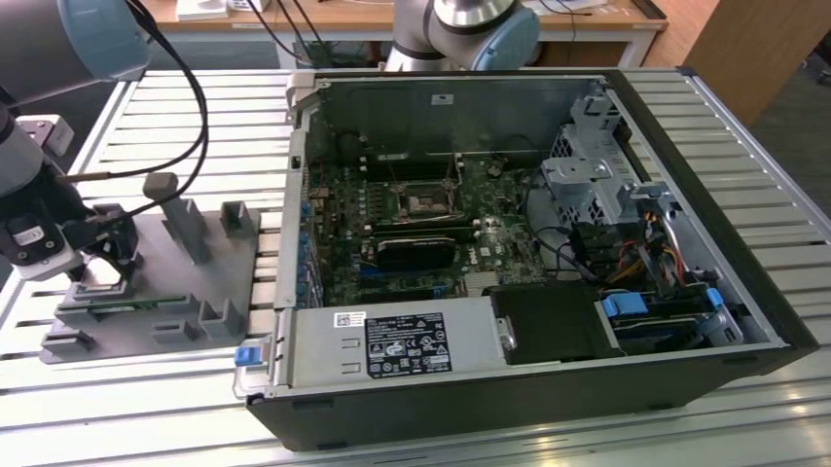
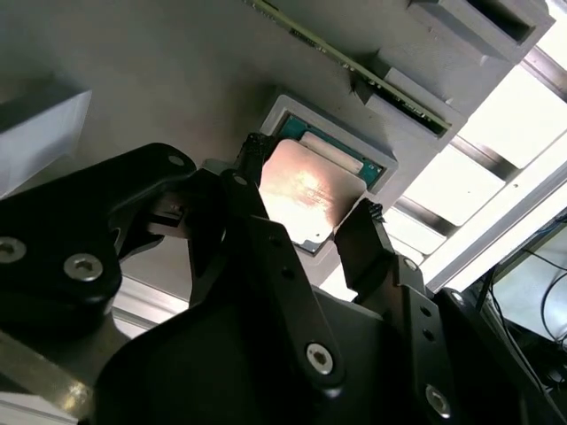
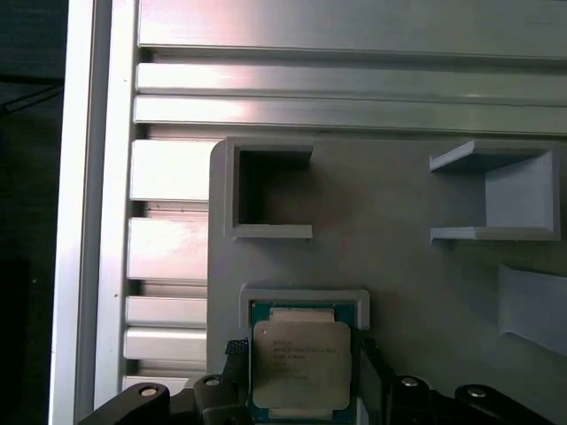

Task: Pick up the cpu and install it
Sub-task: 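Pick up the cpu and move it towards the insertion slot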

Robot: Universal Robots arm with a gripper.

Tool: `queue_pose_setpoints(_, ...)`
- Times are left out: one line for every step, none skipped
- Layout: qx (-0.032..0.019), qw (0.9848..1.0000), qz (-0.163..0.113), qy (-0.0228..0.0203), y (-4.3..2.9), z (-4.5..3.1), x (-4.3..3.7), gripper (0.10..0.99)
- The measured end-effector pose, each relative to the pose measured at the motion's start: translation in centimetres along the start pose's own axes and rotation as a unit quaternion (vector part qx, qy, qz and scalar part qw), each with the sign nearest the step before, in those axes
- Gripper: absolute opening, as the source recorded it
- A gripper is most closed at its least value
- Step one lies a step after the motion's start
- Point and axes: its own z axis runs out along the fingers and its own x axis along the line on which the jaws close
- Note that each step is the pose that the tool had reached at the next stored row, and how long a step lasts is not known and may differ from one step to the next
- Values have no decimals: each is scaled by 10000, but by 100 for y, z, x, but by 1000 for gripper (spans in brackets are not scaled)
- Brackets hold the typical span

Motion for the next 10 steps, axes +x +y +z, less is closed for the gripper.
queue_pose_setpoints(0,10000,0,0,0,-5,0,604)
queue_pose_setpoints(-1,10000,0,-1,1,-6,0,604)
queue_pose_setpoints(-1,10000,0,-1,1,-6,0,604)
queue_pose_setpoints(-1,10000,0,-1,1,-6,0,604)
queue_pose_setpoints(-1,10000,0,-1,0,-6,0,604)
queue_pose_setpoints(0,10000,0,0,0,-7,0,604)
queue_pose_setpoints(0,10000,0,0,0,-7,0,604)
queue_pose_setpoints(0,10000,0,0,0,-7,0,604)
queue_pose_setpoints(0,10000,0,0,0,-7,0,604)
queue_pose_setpoints(0,10000,0,1,0,-7,0,604)
